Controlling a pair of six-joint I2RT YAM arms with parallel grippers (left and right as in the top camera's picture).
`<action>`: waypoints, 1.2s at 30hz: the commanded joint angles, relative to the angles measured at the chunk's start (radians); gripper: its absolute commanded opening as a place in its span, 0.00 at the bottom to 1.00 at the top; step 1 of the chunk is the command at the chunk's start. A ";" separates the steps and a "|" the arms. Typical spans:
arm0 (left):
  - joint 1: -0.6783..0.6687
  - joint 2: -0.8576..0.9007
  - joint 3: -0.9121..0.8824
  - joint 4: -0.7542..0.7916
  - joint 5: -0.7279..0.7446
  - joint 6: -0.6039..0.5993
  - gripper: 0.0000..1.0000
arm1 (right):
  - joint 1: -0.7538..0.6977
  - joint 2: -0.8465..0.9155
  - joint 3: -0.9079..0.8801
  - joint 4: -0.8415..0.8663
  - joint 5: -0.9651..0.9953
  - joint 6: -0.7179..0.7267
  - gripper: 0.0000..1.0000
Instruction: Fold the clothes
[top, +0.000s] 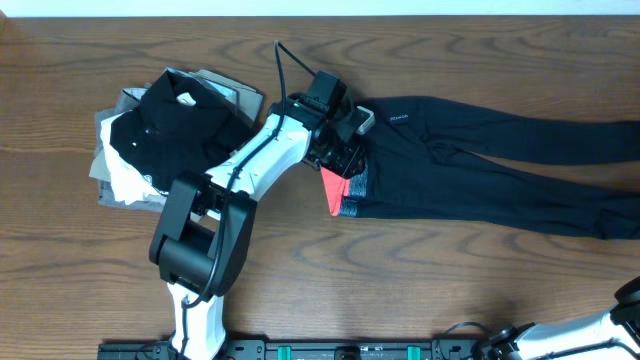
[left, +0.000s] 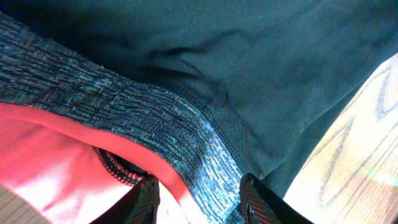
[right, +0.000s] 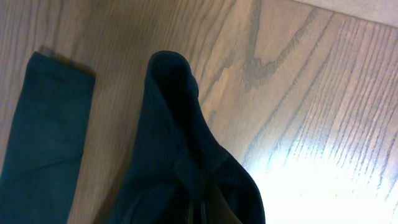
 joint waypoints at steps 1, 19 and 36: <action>-0.007 0.040 0.002 -0.001 0.012 0.006 0.39 | 0.008 -0.005 0.007 -0.001 -0.005 0.022 0.01; -0.006 -0.106 0.154 0.113 -0.042 -0.076 0.06 | 0.008 -0.005 0.007 0.000 -0.019 0.029 0.01; -0.004 0.037 0.153 0.056 -0.177 -0.103 0.66 | 0.008 -0.005 0.007 -0.008 -0.020 0.029 0.01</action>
